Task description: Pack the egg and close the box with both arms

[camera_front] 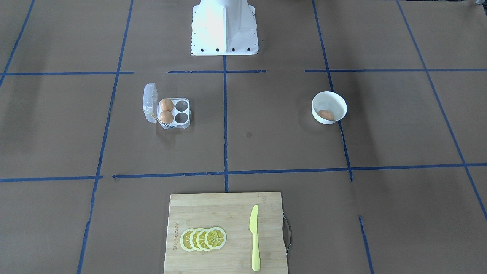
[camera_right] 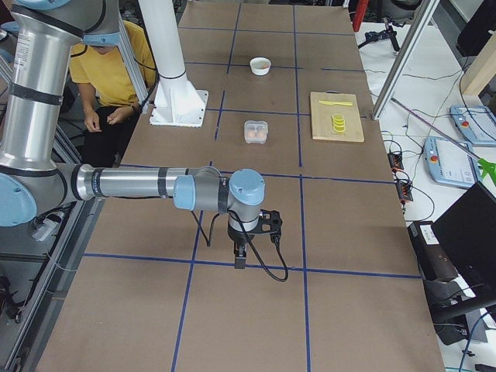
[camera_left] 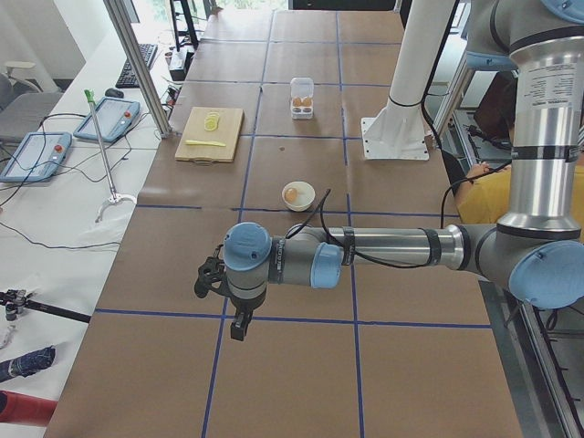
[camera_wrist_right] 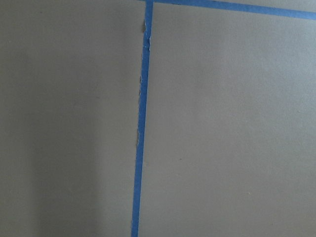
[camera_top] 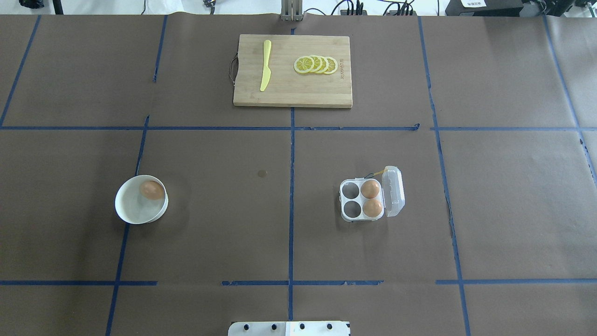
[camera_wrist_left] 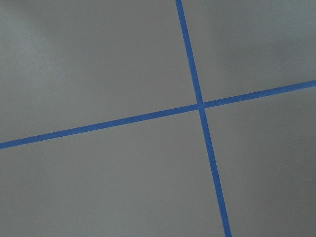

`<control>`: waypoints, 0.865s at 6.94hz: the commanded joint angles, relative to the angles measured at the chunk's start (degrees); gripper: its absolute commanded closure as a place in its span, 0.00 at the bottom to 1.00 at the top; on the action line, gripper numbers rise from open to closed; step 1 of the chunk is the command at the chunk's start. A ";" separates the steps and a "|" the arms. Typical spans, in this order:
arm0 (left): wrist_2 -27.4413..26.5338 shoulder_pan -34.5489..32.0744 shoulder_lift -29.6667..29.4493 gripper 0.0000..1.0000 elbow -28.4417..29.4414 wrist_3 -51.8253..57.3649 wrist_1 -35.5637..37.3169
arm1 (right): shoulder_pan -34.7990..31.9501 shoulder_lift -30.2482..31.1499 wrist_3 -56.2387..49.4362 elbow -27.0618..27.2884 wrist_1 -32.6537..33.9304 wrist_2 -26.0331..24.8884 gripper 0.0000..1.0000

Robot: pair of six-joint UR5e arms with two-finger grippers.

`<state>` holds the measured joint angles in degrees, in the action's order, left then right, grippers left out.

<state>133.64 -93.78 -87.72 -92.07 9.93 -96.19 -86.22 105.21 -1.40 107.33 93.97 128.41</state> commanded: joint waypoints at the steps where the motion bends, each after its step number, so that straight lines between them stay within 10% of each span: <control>1: 0.04 0.09 -0.09 0.00 -0.30 0.00 -0.22 | 0.00 0.00 -0.01 0.16 -0.45 0.00 0.00; 6: -0.04 0.18 -0.35 0.00 -2.41 -0.62 -13.95 | 0.17 -4.79 0.60 -2.19 -15.10 -0.43 0.00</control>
<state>133.66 -93.62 -87.83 -94.40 9.40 -103.26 -86.13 103.90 -0.90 106.60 83.07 128.50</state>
